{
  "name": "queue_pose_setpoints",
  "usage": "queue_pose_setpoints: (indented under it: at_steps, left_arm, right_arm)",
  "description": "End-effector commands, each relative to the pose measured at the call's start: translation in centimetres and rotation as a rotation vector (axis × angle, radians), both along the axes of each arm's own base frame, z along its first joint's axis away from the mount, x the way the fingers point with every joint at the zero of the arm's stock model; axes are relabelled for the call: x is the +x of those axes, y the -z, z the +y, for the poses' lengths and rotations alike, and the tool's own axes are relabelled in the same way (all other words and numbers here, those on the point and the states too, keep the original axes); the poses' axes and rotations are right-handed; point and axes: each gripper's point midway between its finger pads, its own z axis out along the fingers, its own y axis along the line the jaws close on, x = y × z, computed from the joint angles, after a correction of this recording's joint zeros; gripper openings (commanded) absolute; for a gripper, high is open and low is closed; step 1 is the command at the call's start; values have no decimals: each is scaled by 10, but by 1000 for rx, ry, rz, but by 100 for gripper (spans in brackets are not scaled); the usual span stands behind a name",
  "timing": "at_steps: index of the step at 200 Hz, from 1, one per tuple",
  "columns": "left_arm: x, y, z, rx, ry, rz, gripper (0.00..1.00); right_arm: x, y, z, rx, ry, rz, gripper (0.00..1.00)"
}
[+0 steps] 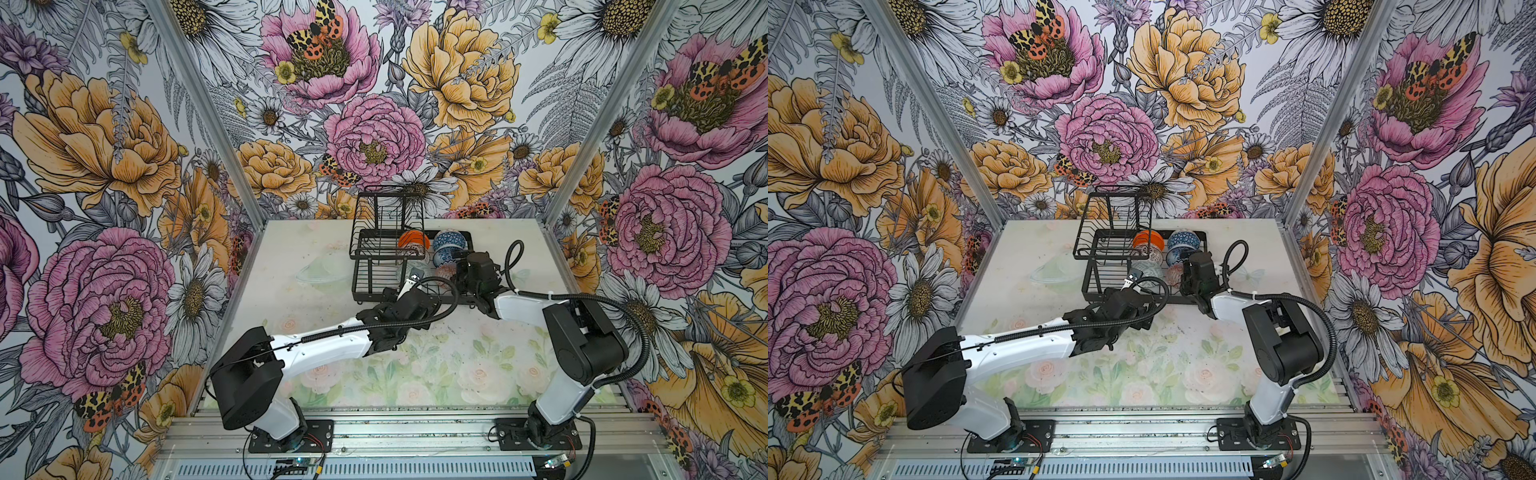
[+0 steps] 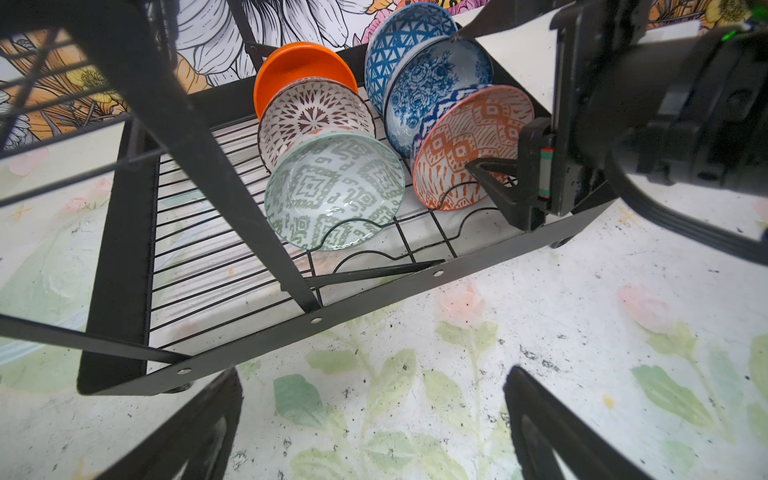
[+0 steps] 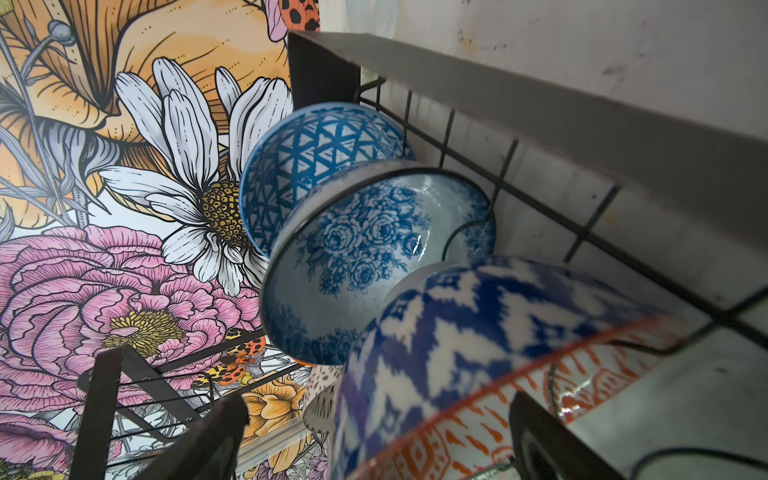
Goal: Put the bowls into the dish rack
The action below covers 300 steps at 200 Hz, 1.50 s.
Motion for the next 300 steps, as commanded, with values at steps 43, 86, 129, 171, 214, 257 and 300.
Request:
queue_pose_setpoints:
  at_steps: [43, 86, 129, 171, 214, 257, 300]
  left_arm:
    - [0, 0, 3, -7, -18, -9, 99]
    - [1, -1, 2, -18, -23, -12, 99]
    - [0, -5, 6, -54, -43, -18, 99]
    - [-6, -16, 22, -79, -74, -55, 99]
    - [-17, -32, 64, -108, -153, -110, 99]
    - [-16, -36, 129, -120, -286, -132, 99]
    - [-4, -50, 217, -171, -477, -182, 99]
  right_arm:
    - [-13, 1, -9, -36, -12, 31, 99]
    - [-15, -7, -10, -14, -14, 25, 99]
    - [-18, -17, -10, -9, -31, 11, 99]
    - [-23, -31, -11, -26, -75, -9, 99]
    - [-36, -50, -28, -47, -83, -26, 99]
    - [-37, -60, -56, -39, -89, -42, 99]
    - [-39, -87, -110, -150, -74, -88, 99]
